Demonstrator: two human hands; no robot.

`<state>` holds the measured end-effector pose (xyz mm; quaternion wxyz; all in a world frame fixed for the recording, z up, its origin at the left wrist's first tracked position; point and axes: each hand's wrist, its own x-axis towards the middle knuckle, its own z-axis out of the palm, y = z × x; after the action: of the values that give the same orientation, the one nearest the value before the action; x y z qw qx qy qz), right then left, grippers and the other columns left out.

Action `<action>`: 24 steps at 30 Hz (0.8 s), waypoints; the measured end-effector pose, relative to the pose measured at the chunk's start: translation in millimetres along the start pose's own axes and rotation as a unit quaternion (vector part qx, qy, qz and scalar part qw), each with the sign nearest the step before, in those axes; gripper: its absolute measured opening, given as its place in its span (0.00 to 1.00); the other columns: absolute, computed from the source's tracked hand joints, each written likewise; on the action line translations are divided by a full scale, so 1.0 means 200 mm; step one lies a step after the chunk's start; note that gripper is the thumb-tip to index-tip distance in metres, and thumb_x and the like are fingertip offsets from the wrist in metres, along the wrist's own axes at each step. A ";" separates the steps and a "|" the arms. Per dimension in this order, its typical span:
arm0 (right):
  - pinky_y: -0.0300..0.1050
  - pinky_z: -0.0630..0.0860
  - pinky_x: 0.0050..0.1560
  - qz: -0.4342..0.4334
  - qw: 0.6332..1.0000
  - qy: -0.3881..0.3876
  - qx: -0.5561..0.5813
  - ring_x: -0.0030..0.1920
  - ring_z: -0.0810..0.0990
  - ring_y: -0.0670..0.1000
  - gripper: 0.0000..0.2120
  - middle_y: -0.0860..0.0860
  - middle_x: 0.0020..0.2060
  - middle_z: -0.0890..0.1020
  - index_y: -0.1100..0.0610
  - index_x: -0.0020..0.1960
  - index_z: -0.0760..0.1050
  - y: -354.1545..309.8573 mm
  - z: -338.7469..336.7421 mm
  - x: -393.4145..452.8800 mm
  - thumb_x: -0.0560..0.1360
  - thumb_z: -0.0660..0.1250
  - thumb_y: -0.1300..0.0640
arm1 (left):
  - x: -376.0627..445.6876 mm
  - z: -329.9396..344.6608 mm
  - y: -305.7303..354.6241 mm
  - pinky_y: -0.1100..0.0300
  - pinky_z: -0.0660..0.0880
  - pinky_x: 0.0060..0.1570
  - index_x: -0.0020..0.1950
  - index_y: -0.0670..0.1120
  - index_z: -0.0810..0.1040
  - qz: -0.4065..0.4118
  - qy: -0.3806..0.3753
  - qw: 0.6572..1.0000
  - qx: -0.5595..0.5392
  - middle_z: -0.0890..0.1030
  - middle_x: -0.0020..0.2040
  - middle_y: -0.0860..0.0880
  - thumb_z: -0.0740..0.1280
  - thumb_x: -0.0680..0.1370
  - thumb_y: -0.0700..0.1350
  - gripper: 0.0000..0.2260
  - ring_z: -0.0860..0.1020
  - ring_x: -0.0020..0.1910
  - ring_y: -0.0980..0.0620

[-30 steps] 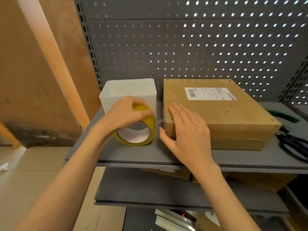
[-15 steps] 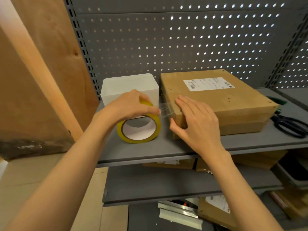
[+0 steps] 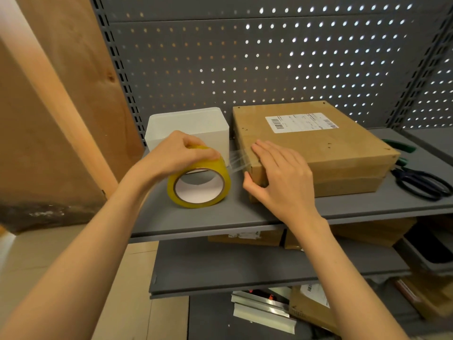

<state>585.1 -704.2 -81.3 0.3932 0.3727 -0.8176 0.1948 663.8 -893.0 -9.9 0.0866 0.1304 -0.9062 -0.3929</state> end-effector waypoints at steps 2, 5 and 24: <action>0.44 0.70 0.61 -0.005 1.000 -0.005 -0.002 0.60 0.78 0.50 0.23 0.53 0.59 0.80 0.59 0.61 0.77 0.00 0.00 0.00 0.72 0.61 0.46 | 0.02 -0.02 0.01 0.52 0.75 0.41 0.41 0.44 0.84 -0.003 -0.001 0.997 0.080 0.82 0.43 0.41 0.73 0.67 0.56 0.15 0.74 0.38 0.52; 0.45 0.70 0.61 -0.003 1.000 -0.006 0.005 0.60 0.78 0.51 0.23 0.53 0.59 0.80 0.59 0.61 0.77 0.00 0.00 0.01 0.72 0.61 0.46 | 0.03 -0.04 0.02 0.53 0.73 0.40 0.41 0.43 0.83 -0.023 -0.013 0.993 0.113 0.82 0.44 0.39 0.73 0.65 0.59 0.19 0.73 0.37 0.51; 0.45 0.70 0.62 0.024 0.999 -0.041 0.021 0.60 0.78 0.51 0.23 0.53 0.59 0.80 0.58 0.61 0.77 -0.02 -0.04 0.01 0.71 0.64 0.46 | 0.05 0.03 0.00 0.59 0.71 0.54 0.46 0.52 0.83 0.018 -0.013 0.999 0.026 0.82 0.50 0.53 0.70 0.73 0.45 0.04 0.76 0.53 0.53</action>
<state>590.8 -703.1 -74.8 0.3466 0.3690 -0.8375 0.2057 653.7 -891.5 -13.6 0.0783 0.1113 -0.9193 -0.3692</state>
